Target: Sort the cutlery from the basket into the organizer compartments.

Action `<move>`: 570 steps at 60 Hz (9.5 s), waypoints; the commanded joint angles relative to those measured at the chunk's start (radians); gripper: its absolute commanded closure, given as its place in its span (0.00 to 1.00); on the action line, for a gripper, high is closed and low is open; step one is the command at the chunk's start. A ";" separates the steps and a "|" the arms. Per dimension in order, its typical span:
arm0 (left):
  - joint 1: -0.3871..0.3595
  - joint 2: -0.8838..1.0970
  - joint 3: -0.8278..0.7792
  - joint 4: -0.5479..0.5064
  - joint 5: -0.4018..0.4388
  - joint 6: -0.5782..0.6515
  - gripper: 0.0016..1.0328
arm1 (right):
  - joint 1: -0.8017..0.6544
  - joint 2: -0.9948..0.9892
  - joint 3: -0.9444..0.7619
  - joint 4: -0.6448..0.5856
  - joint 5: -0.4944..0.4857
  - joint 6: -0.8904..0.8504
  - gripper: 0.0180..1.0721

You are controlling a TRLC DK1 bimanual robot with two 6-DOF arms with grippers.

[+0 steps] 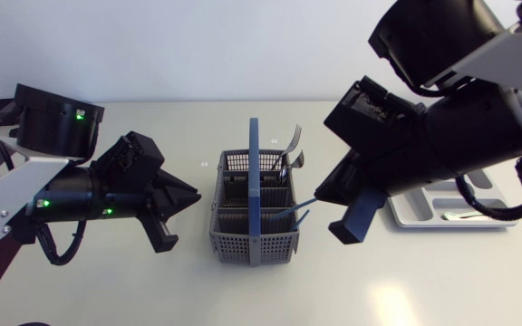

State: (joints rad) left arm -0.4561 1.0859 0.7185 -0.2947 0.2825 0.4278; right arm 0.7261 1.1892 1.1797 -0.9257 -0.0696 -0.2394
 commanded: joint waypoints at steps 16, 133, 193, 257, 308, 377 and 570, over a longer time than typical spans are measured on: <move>-0.012 -0.020 -0.021 -0.003 -0.009 0.017 0.83 | 0.009 -0.016 0.072 -0.070 0.027 -0.032 0.95; -0.004 -0.066 -0.017 -0.017 -0.011 0.055 0.83 | -0.867 0.648 0.569 -0.487 0.050 -0.629 0.95; -0.004 -0.054 -0.031 0.003 -0.011 0.054 0.83 | -0.898 1.026 0.791 -0.216 -0.009 -0.463 0.94; -0.006 -0.116 -0.048 -0.021 -0.011 0.042 0.81 | -0.880 0.806 0.302 0.284 -0.015 -0.233 0.51; -0.056 -0.161 -0.045 -0.064 -0.016 0.022 0.81 | -0.922 0.526 -0.215 0.406 0.060 -0.324 0.91; -0.133 -0.173 -0.037 -0.083 -0.042 -0.004 0.81 | -0.519 -0.148 -0.460 0.401 -0.317 -0.344 0.56; -0.128 -0.192 -0.096 -0.032 -0.042 -0.014 0.81 | -1.008 0.385 0.258 -0.101 -0.253 -0.483 0.95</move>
State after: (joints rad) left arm -0.5858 0.8948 0.6437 -0.3241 0.2451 0.4263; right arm -0.2741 1.5112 1.3739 -0.9936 -0.3386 -0.7082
